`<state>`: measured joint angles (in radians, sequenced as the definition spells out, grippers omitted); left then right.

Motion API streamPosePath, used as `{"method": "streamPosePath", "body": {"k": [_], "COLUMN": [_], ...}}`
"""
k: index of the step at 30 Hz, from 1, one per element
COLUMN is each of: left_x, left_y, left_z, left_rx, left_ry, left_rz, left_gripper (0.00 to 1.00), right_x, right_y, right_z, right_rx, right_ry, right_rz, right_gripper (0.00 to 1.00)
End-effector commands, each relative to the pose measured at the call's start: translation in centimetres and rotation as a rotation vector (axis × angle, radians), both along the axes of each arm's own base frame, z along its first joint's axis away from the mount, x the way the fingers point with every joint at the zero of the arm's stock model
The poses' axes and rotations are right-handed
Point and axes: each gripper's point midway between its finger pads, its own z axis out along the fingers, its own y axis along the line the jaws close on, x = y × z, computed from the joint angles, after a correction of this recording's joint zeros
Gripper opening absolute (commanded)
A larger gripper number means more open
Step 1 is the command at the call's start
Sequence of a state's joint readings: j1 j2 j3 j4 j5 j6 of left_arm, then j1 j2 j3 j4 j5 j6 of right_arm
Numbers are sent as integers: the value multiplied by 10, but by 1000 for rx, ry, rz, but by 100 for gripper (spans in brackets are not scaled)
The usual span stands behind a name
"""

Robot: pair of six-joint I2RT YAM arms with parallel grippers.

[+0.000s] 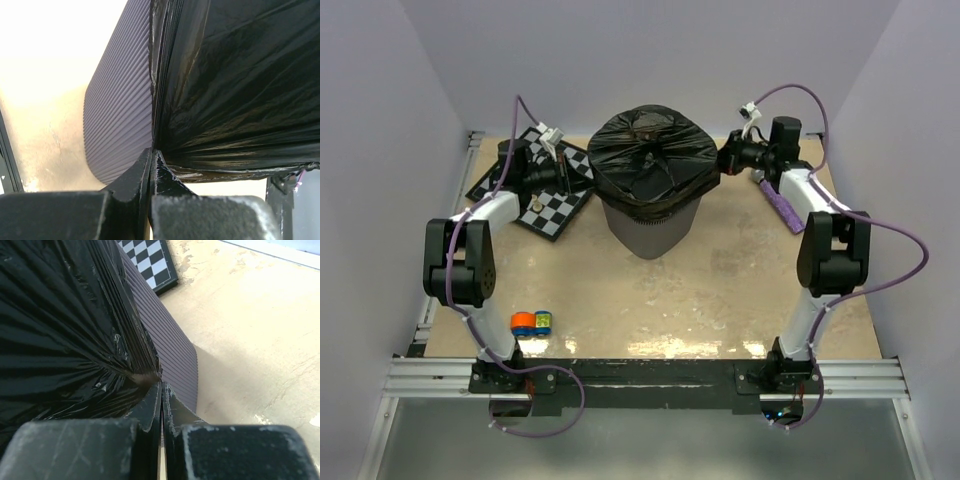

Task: Put the trash bags into the trash bin
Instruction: Place the trash bag in the bin.

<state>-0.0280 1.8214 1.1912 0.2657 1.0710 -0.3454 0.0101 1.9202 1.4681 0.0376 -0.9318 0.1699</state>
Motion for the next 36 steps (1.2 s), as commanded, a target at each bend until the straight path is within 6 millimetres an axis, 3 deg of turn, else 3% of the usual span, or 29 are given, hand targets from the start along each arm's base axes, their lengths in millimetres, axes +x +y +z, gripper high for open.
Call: {"method": "streamPosePath", "body": {"k": [1, 5, 8, 12, 15, 17, 21, 26, 30, 31, 36], "left_x": [-9, -10, -11, -12, -13, -12, -11, -9, -9, -9, -5], "left_y": [3, 2, 1, 0, -1, 0, -1, -1, -2, -2, -2], "left_z": [-14, -1, 14, 23, 26, 26, 29, 33, 34, 34, 26], "left_rx": [45, 30, 10, 4, 5, 3, 1, -4, -5, -4, -3], "left_ry": [-30, -44, -73, -84, -90, -86, -91, -95, -101, -104, -98], "left_rz": [-15, -18, -22, -31, -36, -36, -33, -33, -41, -41, -38], "left_gripper": [0, 0, 0, 0, 0, 0, 0, 0, 0, 0, 0], "right_x": [-9, -17, -40, -79, -92, -95, -92, -81, -81, -81, -87], "right_y": [-26, -76, -92, -78, -56, -40, -6, 1, 2, 2, 10], "right_z": [14, 44, 62, 56, 59, 71, 78, 75, 54, 47, 23], "right_rx": [-100, -157, -259, -470, -553, -553, -577, -607, -622, -619, -573], "right_ry": [-68, -167, -265, -423, -533, -603, -676, -698, -648, -625, -560], "right_rz": [-44, -114, -30, 170, 213, 219, 261, 262, 317, 333, 420], "right_gripper": [2, 38, 52, 70, 79, 82, 82, 82, 77, 72, 23]}}
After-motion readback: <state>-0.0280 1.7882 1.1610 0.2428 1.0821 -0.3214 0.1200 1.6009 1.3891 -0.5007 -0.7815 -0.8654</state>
